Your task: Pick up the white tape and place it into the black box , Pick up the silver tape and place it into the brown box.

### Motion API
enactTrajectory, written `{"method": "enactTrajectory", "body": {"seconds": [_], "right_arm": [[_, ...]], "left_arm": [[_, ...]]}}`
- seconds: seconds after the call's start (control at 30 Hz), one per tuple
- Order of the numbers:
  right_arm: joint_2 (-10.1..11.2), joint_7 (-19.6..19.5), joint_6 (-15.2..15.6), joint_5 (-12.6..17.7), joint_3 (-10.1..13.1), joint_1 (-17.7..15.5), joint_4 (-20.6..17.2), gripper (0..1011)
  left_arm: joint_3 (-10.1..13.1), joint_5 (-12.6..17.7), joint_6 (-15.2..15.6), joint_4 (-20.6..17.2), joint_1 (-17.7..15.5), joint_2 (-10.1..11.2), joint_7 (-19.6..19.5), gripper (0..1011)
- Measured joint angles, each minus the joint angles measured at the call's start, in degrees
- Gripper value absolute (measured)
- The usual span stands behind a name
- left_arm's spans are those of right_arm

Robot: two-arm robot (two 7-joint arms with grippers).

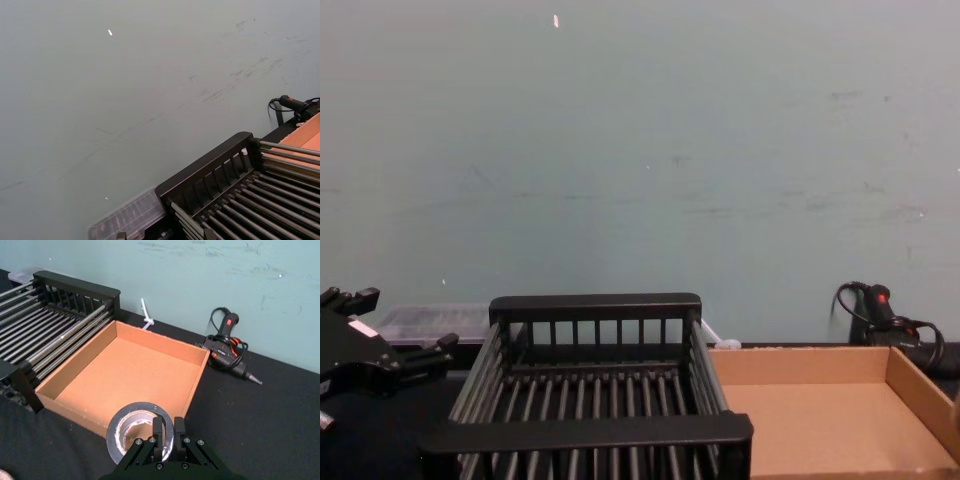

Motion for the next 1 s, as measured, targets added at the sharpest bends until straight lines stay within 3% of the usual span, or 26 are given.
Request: {"method": "enactTrajectory", "body": {"seconds": [0.43,1.0], "right_arm": [[-4.0,1.0,-0.8,-4.3,-4.2,7.8,7.1,140],[-8.3,2.3,-1.6,-7.5,-6.6,13.7,13.9,140]], "left_arm": [[0.0,0.0,0.0,0.0,0.0,0.0,0.0,1001],[0.0,0.0,0.0,0.0,0.0,0.0,0.0,1002]]}}
